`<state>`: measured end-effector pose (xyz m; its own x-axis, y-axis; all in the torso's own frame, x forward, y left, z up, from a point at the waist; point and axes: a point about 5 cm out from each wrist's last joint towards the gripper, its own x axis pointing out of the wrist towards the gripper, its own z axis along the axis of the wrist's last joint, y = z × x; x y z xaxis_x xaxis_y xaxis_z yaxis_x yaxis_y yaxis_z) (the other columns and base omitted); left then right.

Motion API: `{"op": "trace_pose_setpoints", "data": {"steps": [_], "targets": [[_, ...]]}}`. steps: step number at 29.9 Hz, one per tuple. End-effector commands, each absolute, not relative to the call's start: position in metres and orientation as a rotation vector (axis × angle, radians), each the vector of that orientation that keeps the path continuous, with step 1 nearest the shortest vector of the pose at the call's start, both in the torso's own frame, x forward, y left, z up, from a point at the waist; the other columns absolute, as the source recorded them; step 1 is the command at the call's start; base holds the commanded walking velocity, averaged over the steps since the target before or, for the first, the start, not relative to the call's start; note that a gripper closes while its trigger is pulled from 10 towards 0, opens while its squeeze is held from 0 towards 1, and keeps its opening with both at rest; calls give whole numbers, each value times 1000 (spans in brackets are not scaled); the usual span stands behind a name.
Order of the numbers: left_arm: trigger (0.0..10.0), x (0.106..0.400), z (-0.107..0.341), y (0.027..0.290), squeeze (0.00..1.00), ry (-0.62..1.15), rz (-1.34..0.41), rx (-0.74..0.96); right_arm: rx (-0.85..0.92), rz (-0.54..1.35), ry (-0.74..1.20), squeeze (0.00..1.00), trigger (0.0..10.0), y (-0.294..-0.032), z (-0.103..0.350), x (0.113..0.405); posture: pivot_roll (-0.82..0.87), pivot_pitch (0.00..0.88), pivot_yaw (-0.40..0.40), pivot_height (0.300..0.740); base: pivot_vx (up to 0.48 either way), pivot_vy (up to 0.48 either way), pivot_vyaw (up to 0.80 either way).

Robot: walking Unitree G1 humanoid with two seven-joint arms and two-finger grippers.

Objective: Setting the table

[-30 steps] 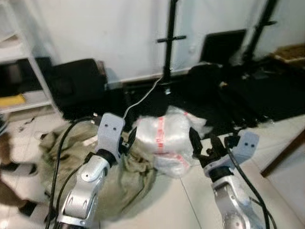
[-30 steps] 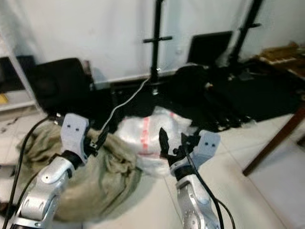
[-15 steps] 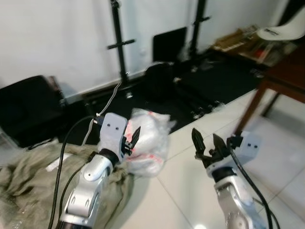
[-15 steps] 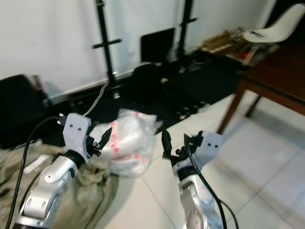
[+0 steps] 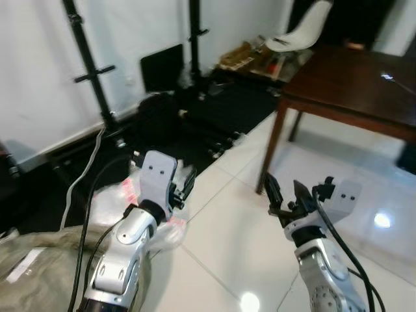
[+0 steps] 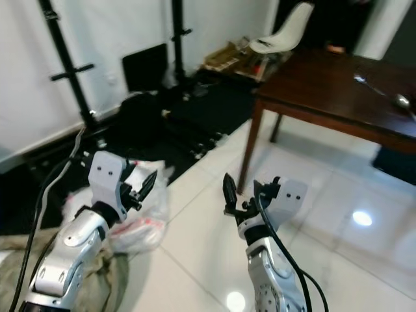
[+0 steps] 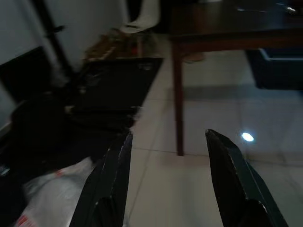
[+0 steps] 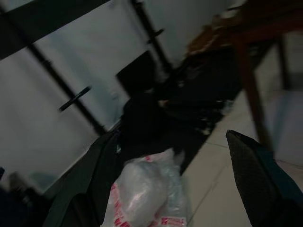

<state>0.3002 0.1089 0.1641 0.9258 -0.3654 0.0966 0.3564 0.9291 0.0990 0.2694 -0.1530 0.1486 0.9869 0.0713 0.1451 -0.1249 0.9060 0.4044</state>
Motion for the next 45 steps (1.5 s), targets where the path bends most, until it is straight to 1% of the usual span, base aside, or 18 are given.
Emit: {"op": "trace_pose_setpoints", "data": {"steps": [1, 17, 25, 37, 45], "targets": [[10000, 300, 159, 111, 0, -87, -369, 86, 426, 101, -113, 0, 10000, -151, 146, 269, -135, 0, 135, 740, 0, 0, -781], [10000, 298, 158, 111, 0, -81, -368, 83, 432, 108, -112, 0, 10000, -149, 146, 271, -113, 0, 140, 740, 0, 0, -781], [10000, 296, 158, 109, 0, -82, -369, 75, 428, 111, -108, 0, 10000, -149, 146, 270, -113, 0, 127, 740, 0, 0, -781], [10000, 297, 159, 107, 0, -87, -376, 65, 432, 112, -107, 0, 10000, -148, 145, 271, -105, 0, 135, 740, 0, 0, -781], [10000, 297, 162, 105, 0, -101, -383, 48, 428, 113, -111, 0, 10000, -150, 146, 273, -111, 0, 124, 740, 0, 0, -781]]}}
